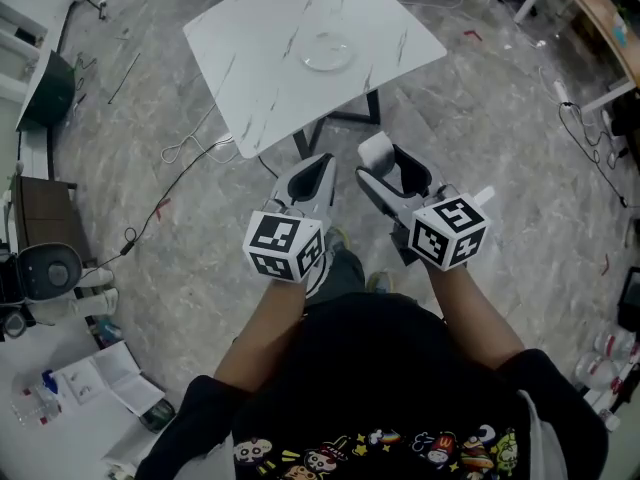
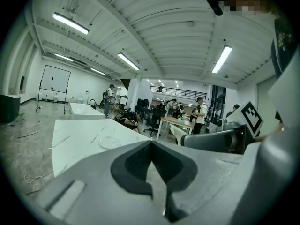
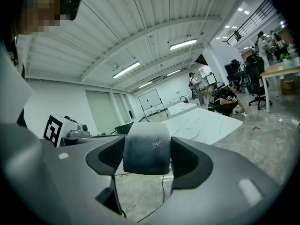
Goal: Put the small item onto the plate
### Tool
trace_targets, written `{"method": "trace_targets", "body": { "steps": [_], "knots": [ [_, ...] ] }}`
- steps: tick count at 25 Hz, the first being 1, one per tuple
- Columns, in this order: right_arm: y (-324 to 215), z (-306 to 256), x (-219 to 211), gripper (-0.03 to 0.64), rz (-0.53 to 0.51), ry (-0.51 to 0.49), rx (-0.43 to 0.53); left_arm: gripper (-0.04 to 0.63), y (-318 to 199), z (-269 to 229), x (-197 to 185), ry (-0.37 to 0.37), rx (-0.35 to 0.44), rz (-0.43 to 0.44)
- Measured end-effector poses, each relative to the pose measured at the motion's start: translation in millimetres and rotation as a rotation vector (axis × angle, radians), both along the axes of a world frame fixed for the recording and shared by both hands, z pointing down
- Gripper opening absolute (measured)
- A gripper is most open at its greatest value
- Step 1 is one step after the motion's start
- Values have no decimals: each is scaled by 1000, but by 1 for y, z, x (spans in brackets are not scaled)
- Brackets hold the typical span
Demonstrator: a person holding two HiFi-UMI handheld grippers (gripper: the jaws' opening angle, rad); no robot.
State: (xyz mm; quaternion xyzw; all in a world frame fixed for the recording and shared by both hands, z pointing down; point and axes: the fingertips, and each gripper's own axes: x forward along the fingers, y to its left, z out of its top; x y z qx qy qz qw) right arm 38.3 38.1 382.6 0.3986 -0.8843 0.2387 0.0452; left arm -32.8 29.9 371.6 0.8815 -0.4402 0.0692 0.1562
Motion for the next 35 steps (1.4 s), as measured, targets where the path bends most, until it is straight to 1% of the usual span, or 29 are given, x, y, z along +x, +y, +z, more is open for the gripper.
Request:
{"method": "trace_targets", "body": {
  "steps": [6,12,18,21,27,35],
  "knots": [
    [-37,0,-20,334,33,13,-5,0,-41,1,-18,23,-1,37],
    [-57,0,-36,334,60,20,3,0,-67,-1,-32,31,10,70],
    [-73,-4,-46,334,66,16,0,0,-85,-9,-36,32,19,93],
    [-88,-4,-47,334,61,15,-1,0,-101,-7,-35,37,13,94],
    [-119,-4,-46,334,39,15,-4,0,-134,-4,-32,24,8,85],
    [-182,11,-41,334,-21,19,-34,0,-195,8,-29,3,-13,33]
  ]
}}
